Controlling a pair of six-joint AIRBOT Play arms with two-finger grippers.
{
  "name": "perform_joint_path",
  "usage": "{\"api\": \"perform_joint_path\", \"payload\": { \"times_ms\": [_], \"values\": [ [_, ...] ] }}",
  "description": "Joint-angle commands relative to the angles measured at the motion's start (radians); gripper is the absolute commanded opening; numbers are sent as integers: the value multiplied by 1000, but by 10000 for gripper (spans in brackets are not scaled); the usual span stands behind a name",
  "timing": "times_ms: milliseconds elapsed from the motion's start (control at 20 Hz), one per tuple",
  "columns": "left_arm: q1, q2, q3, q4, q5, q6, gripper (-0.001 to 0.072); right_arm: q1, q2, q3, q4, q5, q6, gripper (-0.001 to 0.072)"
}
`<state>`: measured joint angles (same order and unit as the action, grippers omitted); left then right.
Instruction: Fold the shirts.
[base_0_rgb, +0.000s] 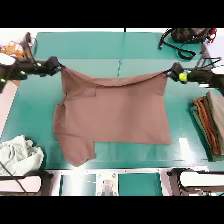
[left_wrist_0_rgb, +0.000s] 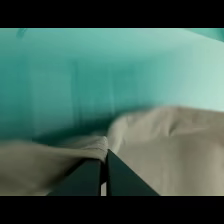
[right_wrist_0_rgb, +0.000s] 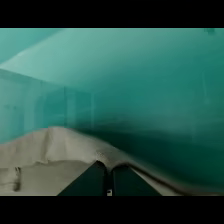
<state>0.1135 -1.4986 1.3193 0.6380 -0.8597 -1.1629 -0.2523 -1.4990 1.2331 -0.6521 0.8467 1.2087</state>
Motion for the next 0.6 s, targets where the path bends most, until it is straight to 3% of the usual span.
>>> {"api": "perform_joint_path", "payload": {
  "times_ms": [0,300,550],
  "values": [
    [-10,-116,-22,-79,194,12,22,14,-226,129,-3,-16,-12,24],
    [-10,-117,109,-81,377,18,22,14,-400,464,-3,-17,69,24],
    [-10,-118,198,-76,430,101,22,14,-468,581,-3,-20,97,24]
  ]
}}
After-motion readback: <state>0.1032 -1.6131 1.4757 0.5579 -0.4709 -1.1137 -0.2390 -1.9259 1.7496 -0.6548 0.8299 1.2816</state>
